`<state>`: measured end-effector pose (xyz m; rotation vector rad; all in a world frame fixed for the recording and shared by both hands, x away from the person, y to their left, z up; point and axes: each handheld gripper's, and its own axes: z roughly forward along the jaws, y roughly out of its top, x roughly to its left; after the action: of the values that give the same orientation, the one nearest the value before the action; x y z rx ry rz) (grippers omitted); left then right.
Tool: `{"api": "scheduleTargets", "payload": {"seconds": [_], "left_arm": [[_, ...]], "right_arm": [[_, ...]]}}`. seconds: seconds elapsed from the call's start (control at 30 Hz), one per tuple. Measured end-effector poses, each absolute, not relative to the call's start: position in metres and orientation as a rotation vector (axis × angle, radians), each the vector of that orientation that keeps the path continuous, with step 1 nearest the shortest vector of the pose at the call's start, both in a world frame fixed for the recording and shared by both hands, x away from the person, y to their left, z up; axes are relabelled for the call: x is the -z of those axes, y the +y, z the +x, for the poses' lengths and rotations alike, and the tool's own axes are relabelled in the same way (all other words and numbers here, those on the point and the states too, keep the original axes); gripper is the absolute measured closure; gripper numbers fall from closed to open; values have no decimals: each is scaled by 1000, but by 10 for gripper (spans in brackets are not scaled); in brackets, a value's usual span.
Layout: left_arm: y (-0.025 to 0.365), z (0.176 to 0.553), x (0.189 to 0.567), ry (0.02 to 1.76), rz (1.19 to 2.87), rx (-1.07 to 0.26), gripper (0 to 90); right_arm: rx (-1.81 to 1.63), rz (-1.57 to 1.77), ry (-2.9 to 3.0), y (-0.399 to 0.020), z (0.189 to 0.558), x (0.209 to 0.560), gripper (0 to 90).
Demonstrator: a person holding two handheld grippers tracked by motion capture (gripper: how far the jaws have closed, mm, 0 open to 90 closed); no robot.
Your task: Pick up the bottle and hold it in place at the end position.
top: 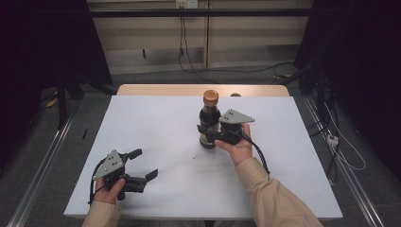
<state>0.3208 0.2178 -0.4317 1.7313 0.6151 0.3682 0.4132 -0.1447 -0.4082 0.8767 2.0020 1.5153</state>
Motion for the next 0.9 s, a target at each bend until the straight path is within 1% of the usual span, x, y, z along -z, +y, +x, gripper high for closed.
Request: {"api": "scheduleTargets", "payload": {"seconds": [0.37, 0.57, 0.63, 0.9], "left_arm": [[218, 321, 432, 613, 1738, -365, 34], [219, 322, 432, 593, 1757, -379, 35], [217, 321, 432, 615, 1735, -358, 34], [217, 321, 432, 610, 1735, -361, 35]], "right_arm": [[-1511, 893, 1998, -138, 427, 412, 303], [-1509, 901, 1999, -138, 430, 416, 303], [-1514, 897, 2001, -138, 431, 416, 303], [-1516, 917, 2007, -139, 432, 418, 302]]}}
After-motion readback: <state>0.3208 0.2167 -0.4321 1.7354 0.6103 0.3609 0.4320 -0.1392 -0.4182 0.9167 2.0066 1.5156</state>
